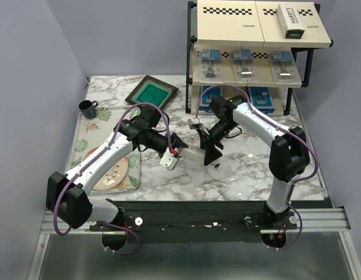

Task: Place and organize the shaving razors onto the shelf

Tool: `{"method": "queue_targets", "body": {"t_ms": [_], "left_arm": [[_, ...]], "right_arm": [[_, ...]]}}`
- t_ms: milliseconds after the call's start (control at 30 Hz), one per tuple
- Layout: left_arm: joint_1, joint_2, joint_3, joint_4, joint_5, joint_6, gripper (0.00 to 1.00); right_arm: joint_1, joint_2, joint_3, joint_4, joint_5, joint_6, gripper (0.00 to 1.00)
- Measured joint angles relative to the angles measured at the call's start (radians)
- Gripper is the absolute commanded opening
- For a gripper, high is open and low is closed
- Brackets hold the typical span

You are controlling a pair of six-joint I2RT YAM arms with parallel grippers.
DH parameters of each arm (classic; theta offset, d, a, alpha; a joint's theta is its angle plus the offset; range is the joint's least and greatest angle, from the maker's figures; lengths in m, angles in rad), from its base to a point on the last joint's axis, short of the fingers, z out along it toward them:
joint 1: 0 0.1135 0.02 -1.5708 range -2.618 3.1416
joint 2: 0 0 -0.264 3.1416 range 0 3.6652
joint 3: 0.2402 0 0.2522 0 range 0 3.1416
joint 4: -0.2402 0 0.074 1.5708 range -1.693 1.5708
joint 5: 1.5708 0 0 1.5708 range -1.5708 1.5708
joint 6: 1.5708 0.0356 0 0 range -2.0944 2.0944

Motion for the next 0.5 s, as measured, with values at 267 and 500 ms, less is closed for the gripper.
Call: {"method": "queue_targets", "body": {"t_ms": [267, 500], "left_arm": [[0.0, 0.001, 0.023, -0.02, 0.0, -0.035, 0.37], [0.0, 0.065, 0.09, -0.117, 0.018, -0.2, 0.31]], "right_arm": [[-0.002, -0.004, 0.014, -0.011, 0.0, 0.035, 0.8], [-0.093, -0.105, 0.021, 0.006, 0.019, 0.129, 1.0]]}}
